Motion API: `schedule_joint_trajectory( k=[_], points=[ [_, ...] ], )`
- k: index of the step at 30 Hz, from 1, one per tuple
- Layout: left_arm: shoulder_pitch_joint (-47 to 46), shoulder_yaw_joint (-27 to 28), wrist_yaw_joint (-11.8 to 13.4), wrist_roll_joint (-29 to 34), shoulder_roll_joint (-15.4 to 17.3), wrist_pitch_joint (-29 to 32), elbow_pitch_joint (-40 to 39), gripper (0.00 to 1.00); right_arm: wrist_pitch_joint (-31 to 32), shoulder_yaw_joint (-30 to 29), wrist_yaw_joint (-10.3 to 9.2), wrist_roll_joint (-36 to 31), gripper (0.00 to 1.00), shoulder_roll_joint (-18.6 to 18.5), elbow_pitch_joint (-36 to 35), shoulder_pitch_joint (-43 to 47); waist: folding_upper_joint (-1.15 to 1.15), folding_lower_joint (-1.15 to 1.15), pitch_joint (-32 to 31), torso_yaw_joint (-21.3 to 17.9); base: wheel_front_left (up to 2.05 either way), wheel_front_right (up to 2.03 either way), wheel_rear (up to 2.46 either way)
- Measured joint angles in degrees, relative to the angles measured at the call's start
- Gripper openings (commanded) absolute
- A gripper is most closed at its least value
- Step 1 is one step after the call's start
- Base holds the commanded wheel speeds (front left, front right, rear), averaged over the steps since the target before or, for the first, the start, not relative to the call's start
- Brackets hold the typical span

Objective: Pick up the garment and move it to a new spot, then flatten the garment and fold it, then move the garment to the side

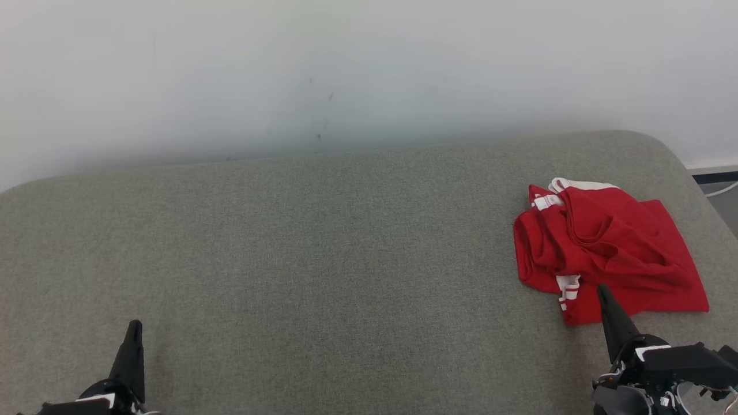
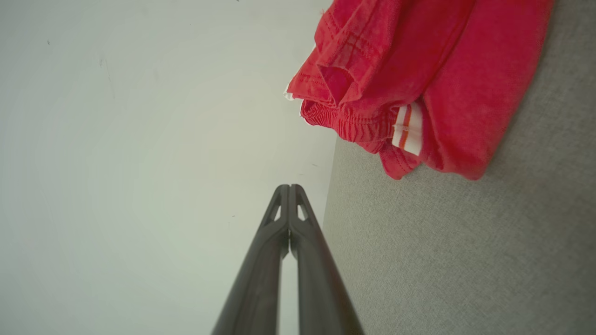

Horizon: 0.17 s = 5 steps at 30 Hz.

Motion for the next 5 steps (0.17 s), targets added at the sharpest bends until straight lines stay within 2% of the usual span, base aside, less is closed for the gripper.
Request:
schedule_joint_trajectory(
  k=[5],
  points=[
    [0.0,0.0,0.0,0.0,0.0,0.0,0.0,0.00,0.0,0.0,0.00,0.0,0.00,0.0,0.0,0.0,0.00,0.00,0.0,0.0,0.00,0.00,0.00]
  ],
)
